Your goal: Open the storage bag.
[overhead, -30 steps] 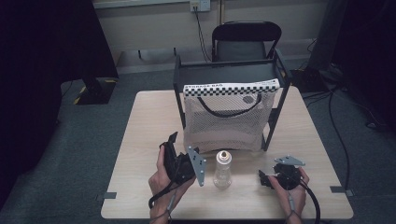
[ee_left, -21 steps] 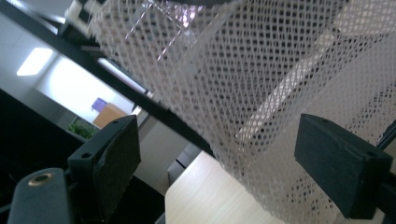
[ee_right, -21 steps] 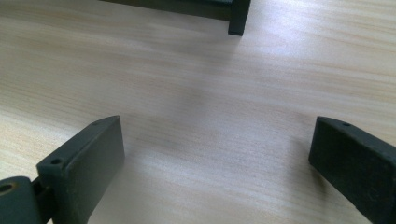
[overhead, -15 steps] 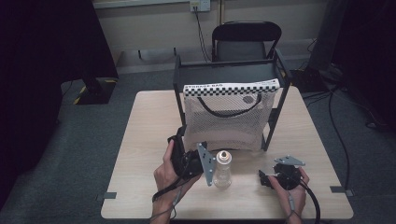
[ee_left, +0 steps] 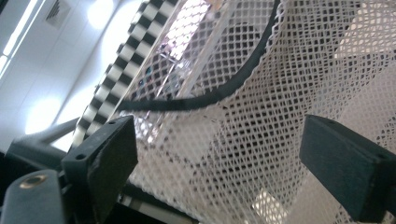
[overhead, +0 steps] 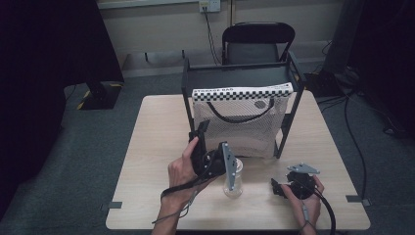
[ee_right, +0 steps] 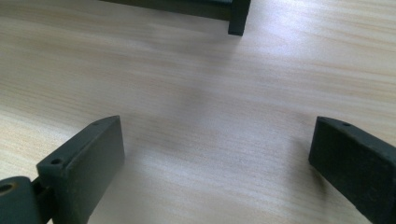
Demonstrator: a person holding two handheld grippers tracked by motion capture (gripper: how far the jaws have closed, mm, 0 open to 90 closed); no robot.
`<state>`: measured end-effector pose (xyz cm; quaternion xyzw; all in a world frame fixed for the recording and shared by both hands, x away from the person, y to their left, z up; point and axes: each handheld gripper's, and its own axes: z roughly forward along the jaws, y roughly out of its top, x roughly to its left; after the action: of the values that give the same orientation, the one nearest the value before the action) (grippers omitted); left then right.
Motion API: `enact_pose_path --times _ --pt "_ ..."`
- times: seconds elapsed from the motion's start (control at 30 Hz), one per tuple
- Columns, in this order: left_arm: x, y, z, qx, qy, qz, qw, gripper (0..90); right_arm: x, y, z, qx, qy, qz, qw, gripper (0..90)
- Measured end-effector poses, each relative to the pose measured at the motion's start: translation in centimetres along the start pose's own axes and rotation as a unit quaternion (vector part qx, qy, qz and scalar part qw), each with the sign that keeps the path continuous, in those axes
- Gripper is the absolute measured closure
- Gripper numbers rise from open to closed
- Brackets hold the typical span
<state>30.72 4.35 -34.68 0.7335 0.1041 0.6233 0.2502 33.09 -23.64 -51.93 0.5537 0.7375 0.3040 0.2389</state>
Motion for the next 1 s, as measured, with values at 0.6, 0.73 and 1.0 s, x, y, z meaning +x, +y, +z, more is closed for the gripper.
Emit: enact_pose_path --times 0.6,0.73,1.0 --pt "-1.4 1.7 2.8 0.024 -0.013 0.143 0.9893 27.6 0.0 0.0 0.0 0.000 0.000 0.000 1.0000 2.7" --pt "-1.3 1.6 3.3 0.030 -0.020 0.149 0.9882 29.5 0.0 0.0 0.0 0.000 0.000 0.000 1.0000 2.6" --pt "-1.5 1.8 4.4 0.031 -0.019 0.157 0.9868 32.4 0.0 0.0 0.0 0.000 0.000 0.000 1.0000 2.6"
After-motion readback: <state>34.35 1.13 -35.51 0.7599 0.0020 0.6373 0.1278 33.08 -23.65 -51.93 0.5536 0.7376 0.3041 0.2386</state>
